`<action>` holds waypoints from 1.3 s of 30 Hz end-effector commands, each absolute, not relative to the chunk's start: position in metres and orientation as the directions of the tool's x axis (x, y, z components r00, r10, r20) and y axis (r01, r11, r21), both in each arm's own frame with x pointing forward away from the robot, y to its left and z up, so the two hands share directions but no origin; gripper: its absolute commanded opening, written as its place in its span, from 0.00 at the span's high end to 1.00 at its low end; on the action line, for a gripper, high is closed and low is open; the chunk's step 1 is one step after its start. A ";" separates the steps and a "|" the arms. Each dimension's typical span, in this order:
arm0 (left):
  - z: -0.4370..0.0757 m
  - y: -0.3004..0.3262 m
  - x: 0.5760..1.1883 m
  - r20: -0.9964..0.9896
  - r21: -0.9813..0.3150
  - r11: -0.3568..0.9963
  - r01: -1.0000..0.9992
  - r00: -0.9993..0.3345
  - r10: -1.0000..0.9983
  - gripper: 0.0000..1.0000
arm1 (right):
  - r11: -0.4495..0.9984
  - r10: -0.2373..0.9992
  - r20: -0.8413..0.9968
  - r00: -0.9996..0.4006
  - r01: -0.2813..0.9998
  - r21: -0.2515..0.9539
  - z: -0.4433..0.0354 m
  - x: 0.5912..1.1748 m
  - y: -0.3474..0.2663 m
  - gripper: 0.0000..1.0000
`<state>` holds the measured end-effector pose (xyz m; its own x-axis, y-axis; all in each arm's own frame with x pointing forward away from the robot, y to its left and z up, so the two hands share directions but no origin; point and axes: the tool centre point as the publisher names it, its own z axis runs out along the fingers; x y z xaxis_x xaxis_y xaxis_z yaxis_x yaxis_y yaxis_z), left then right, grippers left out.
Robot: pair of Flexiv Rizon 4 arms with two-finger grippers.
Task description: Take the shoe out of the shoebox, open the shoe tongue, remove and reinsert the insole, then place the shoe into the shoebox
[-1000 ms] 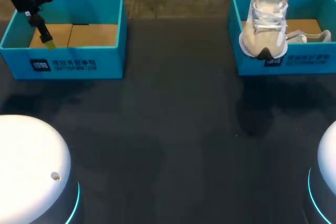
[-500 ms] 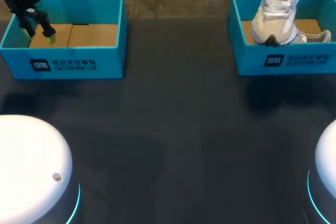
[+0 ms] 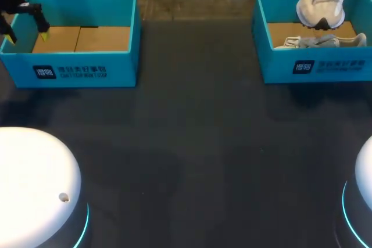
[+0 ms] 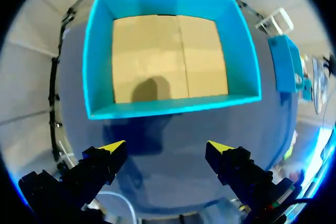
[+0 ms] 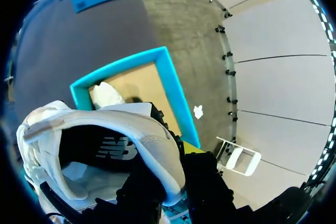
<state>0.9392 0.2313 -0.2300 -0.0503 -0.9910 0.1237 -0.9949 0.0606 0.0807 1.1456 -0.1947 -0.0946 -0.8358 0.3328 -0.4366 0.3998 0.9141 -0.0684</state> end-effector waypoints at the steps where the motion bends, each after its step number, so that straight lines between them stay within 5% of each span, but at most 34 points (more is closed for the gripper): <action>1: -0.235 0.235 0.938 0.080 0.114 -0.505 -0.855 0.515 -0.854 0.00 | 0.919 0.327 -0.408 -0.852 0.388 -0.074 -0.100 1.177 -0.204 1.00; 7: -0.232 0.236 0.934 0.078 0.094 -0.524 -0.846 0.531 -0.844 0.00 | 0.816 0.523 -0.382 -0.762 0.577 -0.036 -0.107 1.177 -0.228 1.00; 11: -0.230 0.237 0.931 0.082 0.071 -0.546 -0.835 0.550 -0.831 0.00 | 0.610 0.748 -0.331 -0.575 0.792 0.002 -0.115 1.162 -0.253 1.00; 20: -0.230 0.237 0.931 0.077 0.086 -0.540 -0.837 0.546 -0.834 0.00 | 0.182 0.939 -0.291 -0.184 0.983 -0.032 -0.125 1.128 -0.275 1.00; 33: -0.230 0.237 0.931 0.077 0.086 -0.540 -0.837 0.546 -0.834 0.00 | 0.182 0.939 -0.291 -0.184 0.983 -0.032 -0.125 1.128 -0.275 1.00; 39: -0.230 0.237 0.931 0.077 0.086 -0.540 -0.837 0.546 -0.834 0.00 | -0.008 0.948 -0.318 -0.005 0.999 -0.039 -0.131 1.135 -0.297 1.00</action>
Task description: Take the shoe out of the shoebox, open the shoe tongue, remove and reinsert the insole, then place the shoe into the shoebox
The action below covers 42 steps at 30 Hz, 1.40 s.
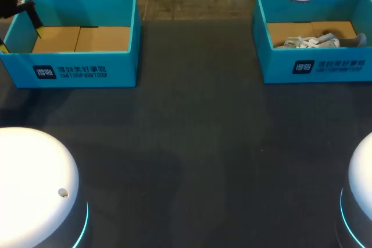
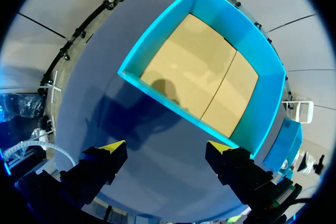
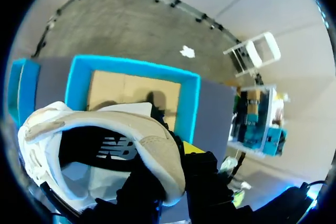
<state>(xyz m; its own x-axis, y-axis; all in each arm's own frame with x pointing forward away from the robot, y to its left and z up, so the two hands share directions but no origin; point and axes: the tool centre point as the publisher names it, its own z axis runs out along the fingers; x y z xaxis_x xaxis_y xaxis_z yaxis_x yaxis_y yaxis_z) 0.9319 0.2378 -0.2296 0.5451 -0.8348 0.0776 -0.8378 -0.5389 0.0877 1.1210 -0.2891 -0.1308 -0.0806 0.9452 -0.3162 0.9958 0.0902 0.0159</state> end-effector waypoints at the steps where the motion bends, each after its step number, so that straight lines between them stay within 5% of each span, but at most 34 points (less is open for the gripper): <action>1: -0.230 0.237 0.931 0.077 0.086 -0.540 -0.837 0.546 -0.834 0.00 | -0.026 0.949 -0.316 0.014 0.999 -0.033 -0.132 1.137 -0.303 1.00; 26: -0.230 0.237 0.931 0.077 0.086 -0.540 -0.837 0.546 -0.834 0.00 | -0.128 0.935 -0.335 0.119 0.992 -0.004 -0.142 1.136 -0.324 1.00; 42: -0.230 0.237 0.931 0.077 0.086 -0.540 -0.837 0.546 -0.834 0.00 | -0.145 0.894 -0.410 0.179 0.983 0.112 -0.216 1.136 -0.335 1.00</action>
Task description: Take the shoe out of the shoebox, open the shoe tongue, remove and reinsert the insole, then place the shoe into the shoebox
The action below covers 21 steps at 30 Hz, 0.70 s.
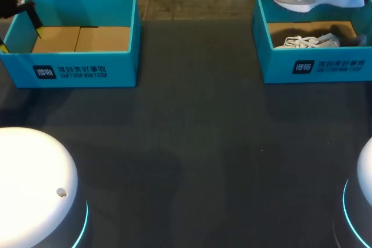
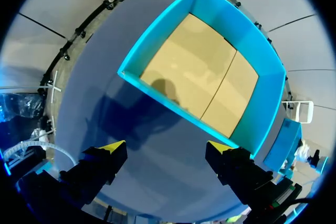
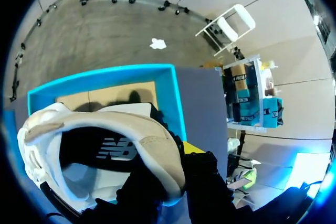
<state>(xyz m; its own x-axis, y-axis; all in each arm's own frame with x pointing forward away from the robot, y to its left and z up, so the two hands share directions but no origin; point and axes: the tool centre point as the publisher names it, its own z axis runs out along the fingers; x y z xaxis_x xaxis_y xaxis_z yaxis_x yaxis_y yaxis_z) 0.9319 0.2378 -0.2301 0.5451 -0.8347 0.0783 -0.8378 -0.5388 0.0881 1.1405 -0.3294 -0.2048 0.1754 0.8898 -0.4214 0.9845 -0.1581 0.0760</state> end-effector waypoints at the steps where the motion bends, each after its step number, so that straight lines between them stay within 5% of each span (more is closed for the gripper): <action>1: -0.230 0.237 0.931 0.077 0.086 -0.540 -0.837 0.546 -0.834 0.00 | -0.145 0.894 -0.410 0.179 0.983 0.112 -0.216 1.136 -0.335 1.00; 21: -0.230 0.237 0.931 0.077 0.086 -0.540 -0.837 0.546 -0.834 0.00 | -0.191 0.865 -0.437 0.244 0.968 0.163 -0.232 1.157 -0.343 1.00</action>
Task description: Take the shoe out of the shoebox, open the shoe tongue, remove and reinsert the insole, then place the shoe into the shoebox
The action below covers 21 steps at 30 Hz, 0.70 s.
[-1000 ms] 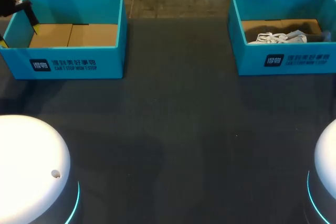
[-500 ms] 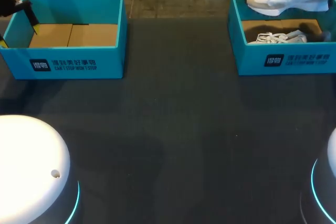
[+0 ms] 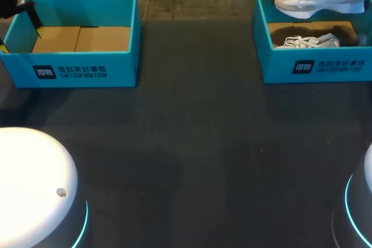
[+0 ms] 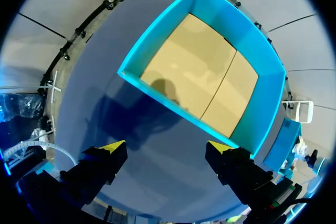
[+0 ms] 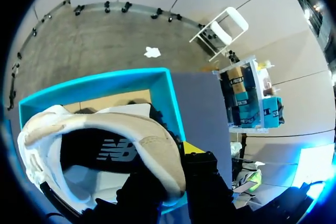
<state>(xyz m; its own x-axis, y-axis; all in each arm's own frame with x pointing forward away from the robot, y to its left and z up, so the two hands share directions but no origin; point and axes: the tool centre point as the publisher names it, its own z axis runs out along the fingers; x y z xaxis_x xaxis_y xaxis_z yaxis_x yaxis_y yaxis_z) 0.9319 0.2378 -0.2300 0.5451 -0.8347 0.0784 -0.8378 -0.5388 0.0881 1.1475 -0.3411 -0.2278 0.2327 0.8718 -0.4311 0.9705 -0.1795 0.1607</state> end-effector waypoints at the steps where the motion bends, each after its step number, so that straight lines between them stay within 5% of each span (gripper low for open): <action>1: -0.230 0.237 0.931 0.077 0.086 -0.540 -0.837 0.546 -0.834 0.00 | -0.193 0.867 -0.434 0.246 0.967 0.165 -0.233 1.158 -0.343 1.00; 21: -0.226 0.234 0.932 0.121 0.093 -0.492 -0.865 0.501 -0.857 0.00 | -0.225 0.852 -0.447 0.272 0.962 0.155 -0.255 1.147 -0.350 1.00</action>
<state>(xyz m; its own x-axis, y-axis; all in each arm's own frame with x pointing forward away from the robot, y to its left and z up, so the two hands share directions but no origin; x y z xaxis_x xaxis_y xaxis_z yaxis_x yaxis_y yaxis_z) 0.9322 0.2333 -0.2279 0.5261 -0.8452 0.0937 -0.8499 -0.5187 0.0931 1.1476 -0.3483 -0.2538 0.2720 0.8495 -0.4521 0.9619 -0.2267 0.1528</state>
